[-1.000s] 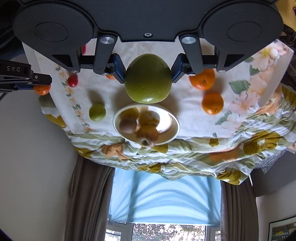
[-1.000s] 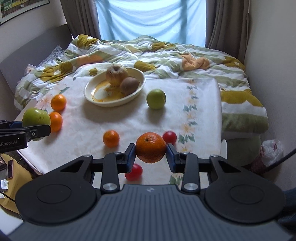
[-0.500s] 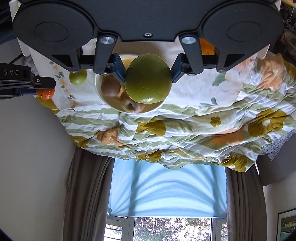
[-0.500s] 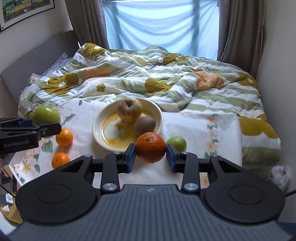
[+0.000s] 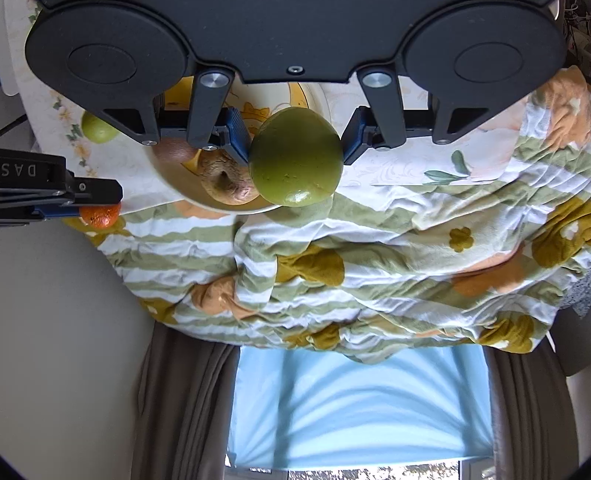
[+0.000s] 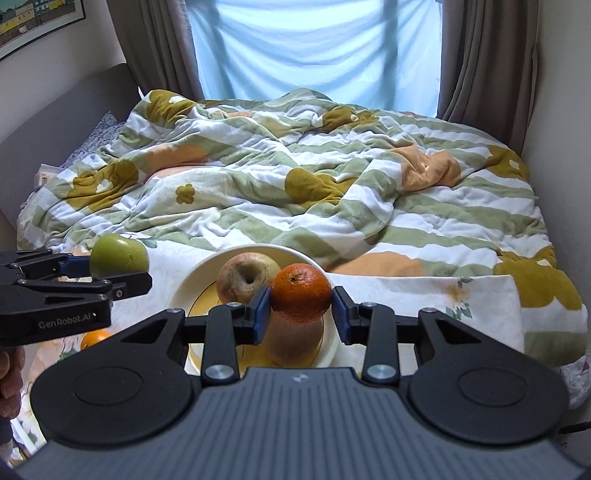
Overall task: Organize fruits
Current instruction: 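Carry the green apple and orange to the white bowl with both tools, then release the green apple into the bowl with the left tool while the right tool releases the orange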
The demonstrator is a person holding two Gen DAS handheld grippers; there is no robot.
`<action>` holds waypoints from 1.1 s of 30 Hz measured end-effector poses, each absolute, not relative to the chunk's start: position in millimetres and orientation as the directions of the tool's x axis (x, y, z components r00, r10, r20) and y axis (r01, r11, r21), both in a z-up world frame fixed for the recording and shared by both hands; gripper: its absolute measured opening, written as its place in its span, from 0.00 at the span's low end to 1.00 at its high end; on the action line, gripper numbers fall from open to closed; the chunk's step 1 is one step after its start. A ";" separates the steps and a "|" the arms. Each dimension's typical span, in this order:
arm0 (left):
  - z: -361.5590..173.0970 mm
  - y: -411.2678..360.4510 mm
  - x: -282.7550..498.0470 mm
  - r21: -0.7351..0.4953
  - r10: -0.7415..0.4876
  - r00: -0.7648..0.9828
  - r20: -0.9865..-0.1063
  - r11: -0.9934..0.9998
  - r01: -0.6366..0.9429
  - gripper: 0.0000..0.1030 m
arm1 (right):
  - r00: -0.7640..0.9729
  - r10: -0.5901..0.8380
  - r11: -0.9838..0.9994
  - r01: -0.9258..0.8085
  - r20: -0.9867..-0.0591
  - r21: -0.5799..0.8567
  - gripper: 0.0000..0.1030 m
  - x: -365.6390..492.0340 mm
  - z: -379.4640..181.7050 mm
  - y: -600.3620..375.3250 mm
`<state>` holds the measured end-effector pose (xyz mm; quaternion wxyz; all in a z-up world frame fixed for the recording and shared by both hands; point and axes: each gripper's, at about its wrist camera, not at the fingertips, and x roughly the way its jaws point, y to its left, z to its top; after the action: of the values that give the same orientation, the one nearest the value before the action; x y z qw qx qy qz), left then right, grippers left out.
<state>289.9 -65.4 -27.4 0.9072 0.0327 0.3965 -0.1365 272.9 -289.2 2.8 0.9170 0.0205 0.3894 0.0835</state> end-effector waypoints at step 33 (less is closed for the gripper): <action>-80.2 -91.9 316.3 0.159 -0.178 0.621 -0.764 0.880 0.448 0.91 | 0.605 0.131 0.991 -0.067 -0.785 0.114 0.50 337.1 -45.5 -290.8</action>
<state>316.3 -91.9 -80.2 0.8841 0.1694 0.3979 -0.1769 337.1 -290.8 -45.5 0.8950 0.0362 0.4410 0.0554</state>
